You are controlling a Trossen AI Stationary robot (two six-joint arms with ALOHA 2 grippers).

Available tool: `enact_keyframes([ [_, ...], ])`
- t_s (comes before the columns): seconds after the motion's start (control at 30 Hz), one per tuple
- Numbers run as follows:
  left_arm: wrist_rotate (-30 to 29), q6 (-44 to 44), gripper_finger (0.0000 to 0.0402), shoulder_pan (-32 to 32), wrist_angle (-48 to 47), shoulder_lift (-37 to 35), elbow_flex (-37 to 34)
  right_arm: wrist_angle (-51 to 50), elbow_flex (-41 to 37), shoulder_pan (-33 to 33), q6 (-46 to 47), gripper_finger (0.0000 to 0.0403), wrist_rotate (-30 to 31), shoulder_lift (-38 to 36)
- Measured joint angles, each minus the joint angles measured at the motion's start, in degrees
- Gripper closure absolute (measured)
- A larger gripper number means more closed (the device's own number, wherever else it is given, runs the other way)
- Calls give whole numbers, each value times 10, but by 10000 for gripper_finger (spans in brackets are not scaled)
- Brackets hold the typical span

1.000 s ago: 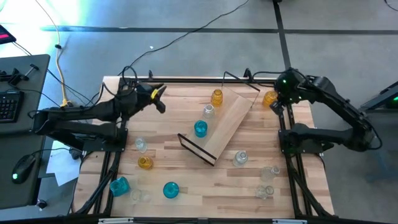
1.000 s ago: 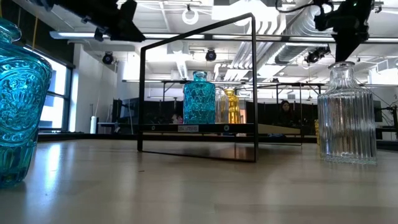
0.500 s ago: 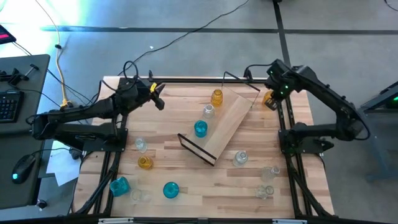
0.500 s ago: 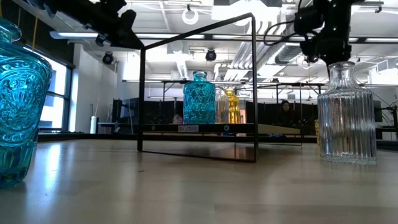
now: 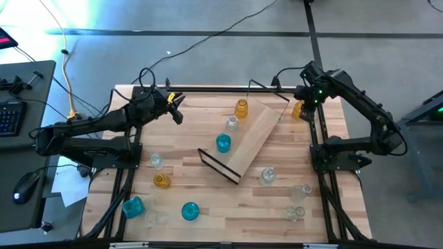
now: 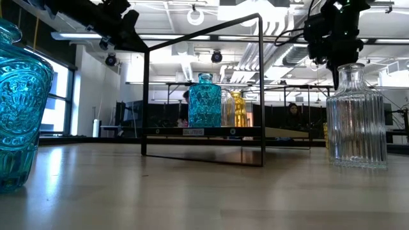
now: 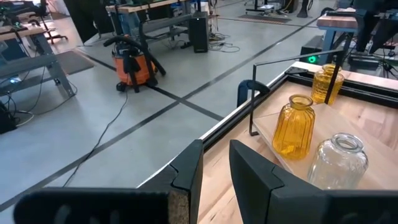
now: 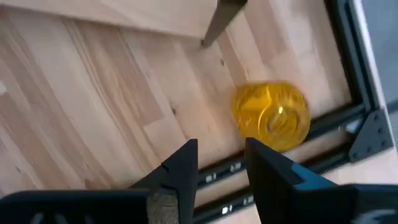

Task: Sort vases onto shelf
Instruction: Put the top yellow vase on the shelf and align with the other yellow vase

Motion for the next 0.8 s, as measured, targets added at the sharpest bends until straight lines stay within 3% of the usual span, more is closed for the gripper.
enact_keyframes([
  [0.23, 0, -8, 330, 0, 0, 0, 0, 7, -1, -36, -59, 286, -18, -1],
  [0.37, 0, -19, 330, 0, 0, 0, 0, 23, -49, -56, -88, 286, -26, -5],
  [0.57, 0, -23, 330, 0, 0, 0, 0, 117, -140, -25, -132, 286, 42, -51],
  [0.8, -1, -23, 330, 0, 5, 0, 0, 194, -171, -38, -146, 286, 43, -81],
])
